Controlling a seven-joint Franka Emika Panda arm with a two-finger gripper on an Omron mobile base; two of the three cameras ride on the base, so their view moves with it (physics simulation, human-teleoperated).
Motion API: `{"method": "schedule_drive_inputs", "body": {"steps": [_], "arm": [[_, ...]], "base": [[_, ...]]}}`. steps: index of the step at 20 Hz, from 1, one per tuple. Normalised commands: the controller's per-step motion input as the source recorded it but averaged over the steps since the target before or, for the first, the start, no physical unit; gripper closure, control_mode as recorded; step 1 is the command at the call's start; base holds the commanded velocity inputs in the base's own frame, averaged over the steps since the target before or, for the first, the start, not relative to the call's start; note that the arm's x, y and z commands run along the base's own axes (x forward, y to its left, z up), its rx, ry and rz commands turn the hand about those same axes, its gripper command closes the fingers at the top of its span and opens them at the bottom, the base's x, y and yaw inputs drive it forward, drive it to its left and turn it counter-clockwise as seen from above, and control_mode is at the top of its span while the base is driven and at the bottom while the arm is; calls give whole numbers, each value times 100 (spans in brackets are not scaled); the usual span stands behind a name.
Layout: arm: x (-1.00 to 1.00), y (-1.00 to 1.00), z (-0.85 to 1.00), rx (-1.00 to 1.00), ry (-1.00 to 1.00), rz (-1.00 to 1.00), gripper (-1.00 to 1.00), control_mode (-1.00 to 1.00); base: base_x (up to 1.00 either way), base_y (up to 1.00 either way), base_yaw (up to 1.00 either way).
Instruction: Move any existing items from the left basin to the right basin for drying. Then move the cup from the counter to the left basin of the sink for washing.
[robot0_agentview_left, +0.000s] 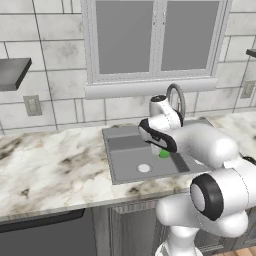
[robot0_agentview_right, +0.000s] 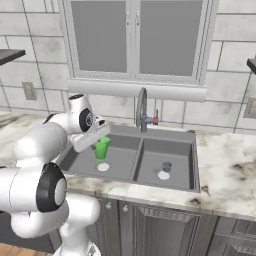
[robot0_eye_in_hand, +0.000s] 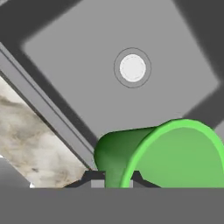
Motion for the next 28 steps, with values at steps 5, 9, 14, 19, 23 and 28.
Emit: {"method": "schedule_drive_inputs", "body": {"steps": [5, 9, 14, 19, 23, 28], "arm": [[42, 0, -42, 1, 0, 11, 100, -100], [33, 0, -48, 1, 0, 12, 100, -100], [22, 0, -51, 1, 0, 11, 100, -100], [20, 0, -40, 1, 0, 9, 100, -100], [16, 0, -34, 0, 0, 8, 100, -100], [2, 0, -19, 0, 0, 6, 100, -100]], "base": [[0, 0, 0], [0, 0, 0], [0, 0, 0], [0, 0, 0], [0, 0, 0], [0, 0, 0]]}}
